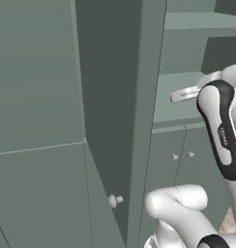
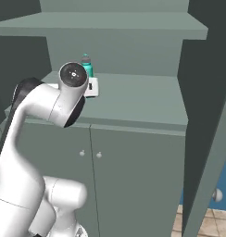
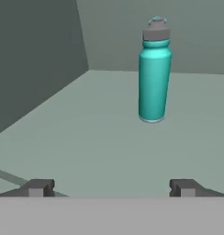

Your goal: Pick the water bottle, boxed drink from the counter and place them in the open cabinet.

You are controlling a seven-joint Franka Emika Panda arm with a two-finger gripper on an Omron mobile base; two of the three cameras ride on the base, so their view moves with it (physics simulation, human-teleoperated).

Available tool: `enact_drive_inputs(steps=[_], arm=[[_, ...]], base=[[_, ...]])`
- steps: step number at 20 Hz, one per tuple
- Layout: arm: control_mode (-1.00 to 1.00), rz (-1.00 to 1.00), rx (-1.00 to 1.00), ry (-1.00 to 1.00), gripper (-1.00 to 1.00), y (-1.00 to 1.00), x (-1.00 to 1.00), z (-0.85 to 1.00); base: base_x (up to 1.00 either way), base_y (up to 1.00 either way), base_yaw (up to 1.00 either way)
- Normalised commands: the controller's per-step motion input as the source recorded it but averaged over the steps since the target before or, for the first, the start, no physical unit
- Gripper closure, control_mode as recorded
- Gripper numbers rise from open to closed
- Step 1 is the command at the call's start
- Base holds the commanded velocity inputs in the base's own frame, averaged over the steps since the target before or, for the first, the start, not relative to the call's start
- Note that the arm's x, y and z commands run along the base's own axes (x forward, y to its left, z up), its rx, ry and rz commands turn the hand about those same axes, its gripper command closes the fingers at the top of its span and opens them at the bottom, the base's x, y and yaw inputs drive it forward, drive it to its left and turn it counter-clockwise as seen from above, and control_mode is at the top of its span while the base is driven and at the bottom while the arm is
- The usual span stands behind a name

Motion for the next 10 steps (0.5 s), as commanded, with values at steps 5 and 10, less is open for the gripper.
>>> enact_drive_inputs(steps=[5,10], arm=[[-1.00,0.11,0.00,0.00,-1.00,0.00,-0.73,0.00],[-1.00,0.11,0.00,0.00,-1.00,0.00,-0.78,-0.02]], base=[[0.00,0.00,0.00],[0.00,0.00,0.00]])
